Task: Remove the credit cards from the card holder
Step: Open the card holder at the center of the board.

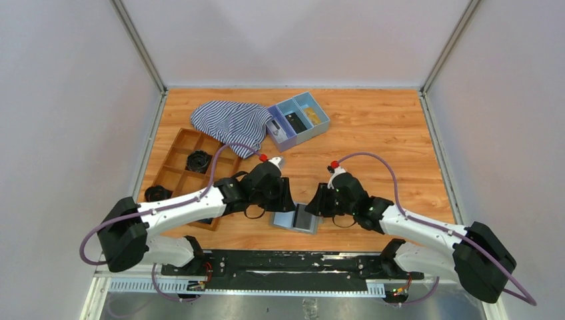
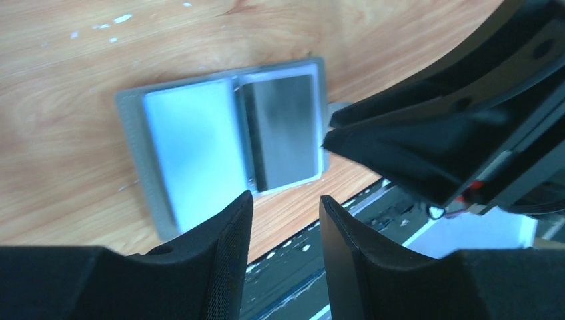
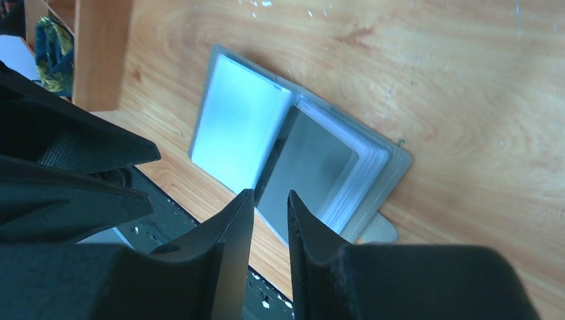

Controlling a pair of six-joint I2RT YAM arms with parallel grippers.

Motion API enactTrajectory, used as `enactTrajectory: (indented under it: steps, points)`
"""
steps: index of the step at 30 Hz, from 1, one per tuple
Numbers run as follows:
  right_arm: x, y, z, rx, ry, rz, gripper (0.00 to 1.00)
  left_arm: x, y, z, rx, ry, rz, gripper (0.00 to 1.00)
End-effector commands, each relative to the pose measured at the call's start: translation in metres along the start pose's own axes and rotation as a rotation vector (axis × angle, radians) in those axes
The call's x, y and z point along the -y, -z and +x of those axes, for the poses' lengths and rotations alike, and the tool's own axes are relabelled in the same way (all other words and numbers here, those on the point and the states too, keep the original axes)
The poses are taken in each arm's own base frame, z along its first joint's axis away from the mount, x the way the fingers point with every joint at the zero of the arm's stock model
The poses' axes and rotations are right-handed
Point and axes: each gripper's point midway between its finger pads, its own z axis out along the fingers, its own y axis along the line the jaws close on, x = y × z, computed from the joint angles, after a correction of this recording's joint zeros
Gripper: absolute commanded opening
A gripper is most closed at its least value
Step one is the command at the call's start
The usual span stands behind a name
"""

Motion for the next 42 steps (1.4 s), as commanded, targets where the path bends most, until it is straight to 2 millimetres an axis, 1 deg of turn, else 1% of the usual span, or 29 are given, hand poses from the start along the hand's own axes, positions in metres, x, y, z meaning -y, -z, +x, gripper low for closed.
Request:
enactTrajectory:
  steps: [1, 4, 9, 11, 14, 17, 19, 21, 24, 33, 38, 42]
  points:
    - [0.005, 0.002, 0.014, -0.042, -0.041, -0.016, 0.28, 0.019, -0.017, -0.007, 0.019, 0.045, 0.112, 0.46]
    - [0.009, 0.000, 0.018, -0.051, -0.049, -0.003, 0.28, 0.011, -0.030, 0.002, -0.012, 0.072, 0.112, 0.46]
    - [0.030, 0.000, 0.026, -0.051, -0.094, 0.072, 0.27, 0.004, -0.045, 0.011, -0.048, 0.088, 0.115, 0.46]
    - [0.034, 0.000, 0.028, -0.051, -0.103, 0.077, 0.27, 0.002, -0.049, 0.017, -0.069, 0.099, 0.125, 0.46]
    - [0.038, 0.002, 0.028, -0.039, -0.116, 0.090, 0.27, -0.006, -0.054, 0.027, -0.102, 0.106, 0.106, 0.46]
    - [0.043, 0.002, 0.030, -0.038, -0.122, 0.100, 0.26, -0.007, -0.058, 0.029, -0.105, 0.111, 0.118, 0.46]
    - [0.043, 0.001, 0.032, -0.046, -0.118, 0.095, 0.23, -0.010, -0.060, 0.030, -0.107, 0.114, 0.113, 0.46]
    - [0.039, 0.000, 0.032, -0.050, -0.113, 0.071, 0.20, -0.014, -0.062, 0.030, -0.105, 0.122, 0.106, 0.40]
    - [0.032, -0.002, 0.030, -0.049, -0.112, 0.032, 0.16, -0.020, -0.065, 0.031, -0.112, 0.132, 0.106, 0.36]
    - [0.029, -0.010, 0.034, -0.068, -0.123, 0.001, 0.09, -0.023, -0.067, 0.032, -0.123, 0.140, 0.128, 0.33]
    - [0.032, -0.016, 0.039, -0.090, -0.136, 0.012, 0.08, -0.027, -0.070, 0.036, -0.139, 0.148, 0.116, 0.32]
    - [0.034, -0.015, 0.039, -0.085, -0.140, 0.020, 0.08, -0.028, -0.071, 0.038, -0.147, 0.151, 0.114, 0.33]
